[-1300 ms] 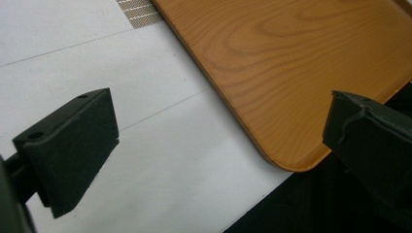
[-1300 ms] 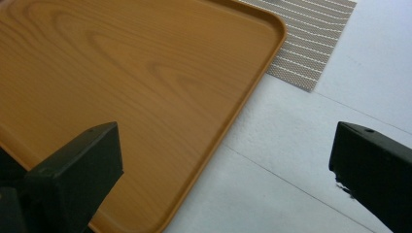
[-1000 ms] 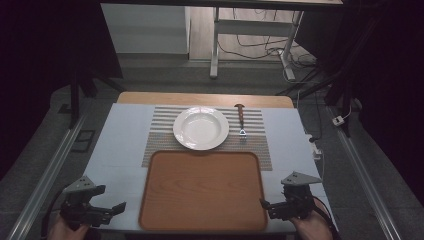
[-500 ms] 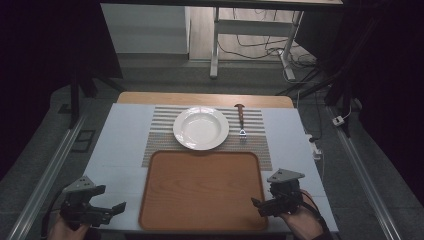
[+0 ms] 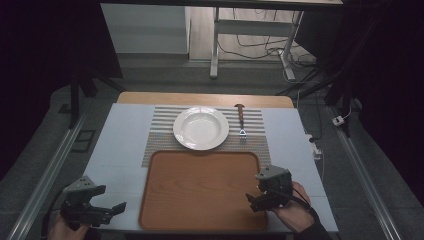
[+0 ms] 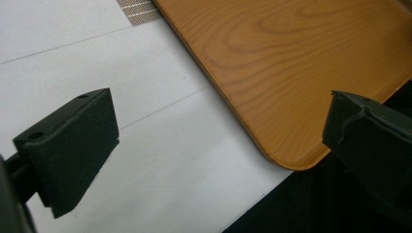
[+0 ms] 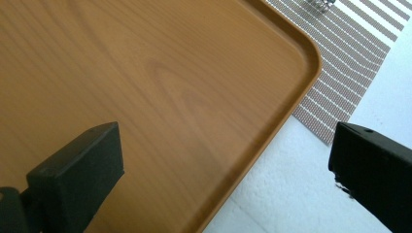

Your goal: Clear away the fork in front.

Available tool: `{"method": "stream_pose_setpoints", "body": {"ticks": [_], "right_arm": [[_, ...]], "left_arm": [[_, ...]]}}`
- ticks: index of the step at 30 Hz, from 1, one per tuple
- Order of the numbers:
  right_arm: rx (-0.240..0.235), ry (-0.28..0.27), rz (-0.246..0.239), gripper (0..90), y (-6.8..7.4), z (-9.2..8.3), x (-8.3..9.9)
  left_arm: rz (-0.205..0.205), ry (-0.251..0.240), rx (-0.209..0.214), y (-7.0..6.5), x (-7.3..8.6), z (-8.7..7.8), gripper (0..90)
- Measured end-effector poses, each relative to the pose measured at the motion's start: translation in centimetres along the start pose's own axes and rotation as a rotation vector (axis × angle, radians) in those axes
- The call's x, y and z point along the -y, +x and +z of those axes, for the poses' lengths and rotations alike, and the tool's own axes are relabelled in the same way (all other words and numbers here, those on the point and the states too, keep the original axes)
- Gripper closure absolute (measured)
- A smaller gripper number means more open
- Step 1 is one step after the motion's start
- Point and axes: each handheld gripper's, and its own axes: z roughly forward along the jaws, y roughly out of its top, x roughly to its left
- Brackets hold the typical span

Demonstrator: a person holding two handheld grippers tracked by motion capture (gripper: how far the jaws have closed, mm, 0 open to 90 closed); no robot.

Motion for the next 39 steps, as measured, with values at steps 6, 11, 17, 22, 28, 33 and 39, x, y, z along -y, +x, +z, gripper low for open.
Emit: {"method": "stream_pose_setpoints", "body": {"ticks": [6,11,17,22,28,33,39], "right_arm": [[0.019,0.023,-0.044,0.0,0.0,0.9,-0.6],[0.038,0.036,-0.085,0.0,-0.1,1.5,-1.4],[0.072,0.061,-0.146,0.0,-0.2,2.6,-2.6],[0.082,0.076,-0.177,0.0,-0.2,3.2,-3.2],[0.119,0.09,-0.23,0.0,-0.5,4.0,-4.1],[0.164,0.11,-0.278,0.0,-1.2,5.2,-5.2],[0.195,0.132,-0.319,0.0,-2.1,6.3,-6.3]], "left_arm": [[0.001,0.005,0.002,0.0,0.0,0.0,0.0],[0.0,0.006,0.005,0.0,0.0,0.1,0.0],[0.001,0.007,0.006,0.0,0.0,0.1,0.0],[0.003,0.01,0.008,0.0,0.0,0.1,0.0],[0.004,0.012,0.007,0.0,-0.1,0.2,0.1],[0.003,0.013,0.008,0.0,-0.1,0.2,0.2],[0.003,0.015,0.011,0.0,-0.1,0.2,0.2]]}}
